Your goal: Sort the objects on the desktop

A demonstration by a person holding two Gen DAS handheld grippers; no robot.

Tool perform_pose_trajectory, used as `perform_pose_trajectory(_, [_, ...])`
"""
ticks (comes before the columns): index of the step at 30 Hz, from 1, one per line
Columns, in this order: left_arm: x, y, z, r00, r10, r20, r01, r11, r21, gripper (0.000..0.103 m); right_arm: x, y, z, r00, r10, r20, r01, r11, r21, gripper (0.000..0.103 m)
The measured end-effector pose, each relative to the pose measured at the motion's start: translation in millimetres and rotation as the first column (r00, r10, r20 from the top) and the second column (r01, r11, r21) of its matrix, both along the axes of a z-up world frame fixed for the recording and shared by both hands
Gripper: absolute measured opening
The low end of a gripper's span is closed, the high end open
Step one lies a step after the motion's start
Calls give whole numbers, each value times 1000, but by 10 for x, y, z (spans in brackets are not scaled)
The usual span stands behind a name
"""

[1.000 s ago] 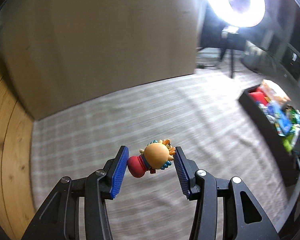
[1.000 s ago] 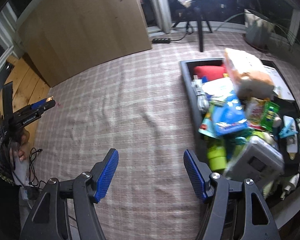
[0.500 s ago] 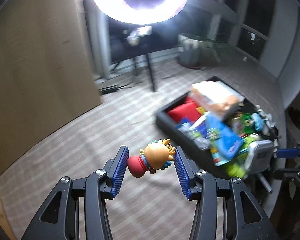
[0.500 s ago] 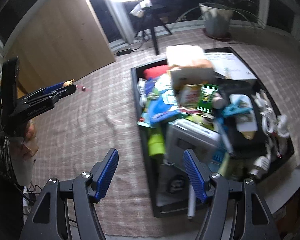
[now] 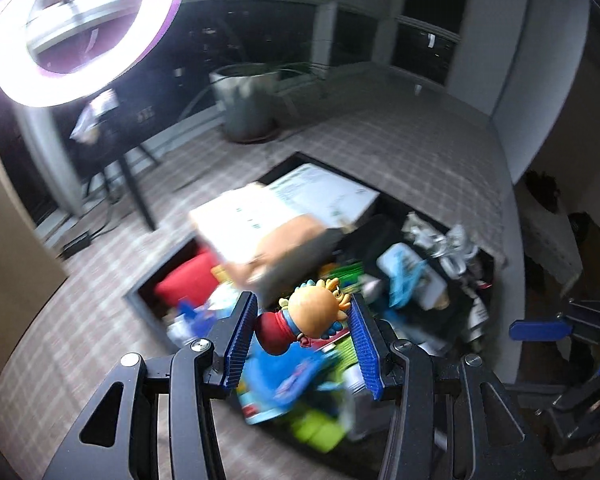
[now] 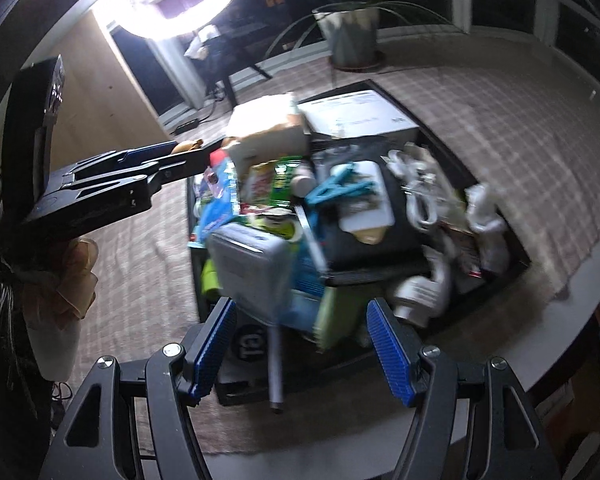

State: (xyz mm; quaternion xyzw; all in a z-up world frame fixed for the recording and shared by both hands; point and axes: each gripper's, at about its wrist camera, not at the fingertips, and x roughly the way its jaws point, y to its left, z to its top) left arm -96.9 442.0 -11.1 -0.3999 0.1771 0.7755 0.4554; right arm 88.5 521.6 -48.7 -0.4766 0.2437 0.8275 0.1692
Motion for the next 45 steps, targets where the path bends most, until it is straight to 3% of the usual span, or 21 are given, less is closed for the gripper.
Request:
perform_pose_trajectory(11, [356,676,-150,997,-80,11,81,995,-59,50,426,361,-48,996,-90,-11,89,996,-16,64])
perform_pose_trajectory(18, [400,773,-205,997,-82,18,83,992,-92,52,561,446,-76,994,-109,-15,108,994,-25,64])
perform_pose_trajectory(25, [400,729,-188,998,-55,30,57,994,-98,63,600,467,-69,994,-109,-18,108,994,-28,64])
perform_pose_trajectory(34, [355,307,-71,999,38,31,-35,996,-86,63,514,338,15,996,-79,-30,78,997,-14,64])
perform_pose_trajectory(45, [310,-797,188,968,251,10,-250,967,-50,63,140,-70,158,998,28,-52,-27,1000,5,64])
